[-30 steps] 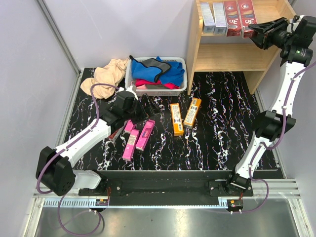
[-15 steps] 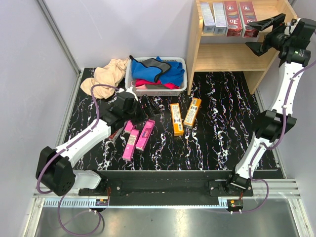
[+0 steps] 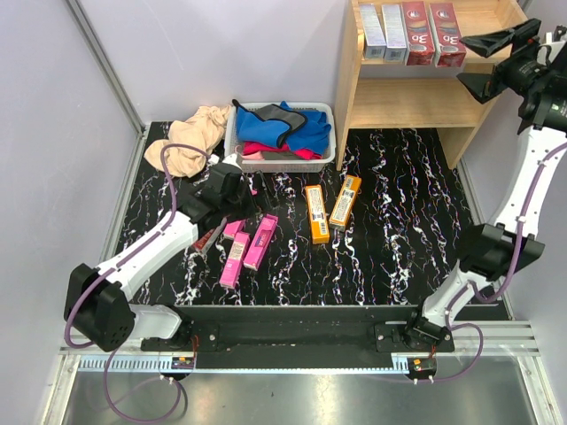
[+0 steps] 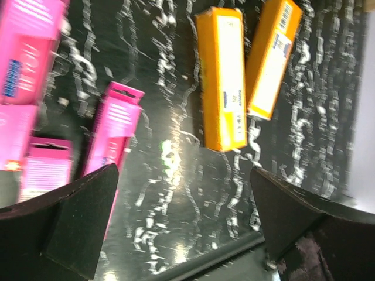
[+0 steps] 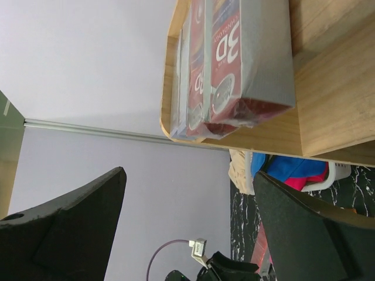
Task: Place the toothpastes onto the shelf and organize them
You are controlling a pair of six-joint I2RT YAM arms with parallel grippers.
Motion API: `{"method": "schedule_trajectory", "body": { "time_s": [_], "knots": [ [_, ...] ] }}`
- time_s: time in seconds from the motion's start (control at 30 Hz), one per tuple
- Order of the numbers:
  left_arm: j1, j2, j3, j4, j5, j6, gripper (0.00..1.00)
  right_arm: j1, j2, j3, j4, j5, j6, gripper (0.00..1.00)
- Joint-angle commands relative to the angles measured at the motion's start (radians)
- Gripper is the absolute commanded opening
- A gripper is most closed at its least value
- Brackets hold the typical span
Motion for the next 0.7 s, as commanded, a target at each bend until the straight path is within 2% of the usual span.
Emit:
{"method": "schedule_trajectory", "body": {
  "time_s": [0.0,0.1,0.27,0.47,0.67],
  "knots": [
    [0.007,0.012,0.092,-0.085,-0.156,0.125,0.99,-0.030,-0.158,-0.147,0.038,-0.004,-0.072,1.00],
    [0.015,0.054,0.128,-0.134,-0.222,0.169,0.99,-0.044,-0.248,-0.235,0.037,-0.019,-0.113,1.00],
    [0.070,0.146,0.188,-0.228,-0.269,0.229,0.99,-0.045,-0.421,-0.488,0.046,-0.033,-0.172,1.00],
    [0.175,0.226,0.217,-0.283,-0.293,0.272,0.99,-0.041,-0.599,-0.786,0.074,-0.034,-0.211,1.00],
    [0.300,0.306,0.218,-0.294,-0.296,0.338,0.99,-0.027,-0.689,-1.059,0.084,-0.043,-0.254,1.00]
  ]
}}
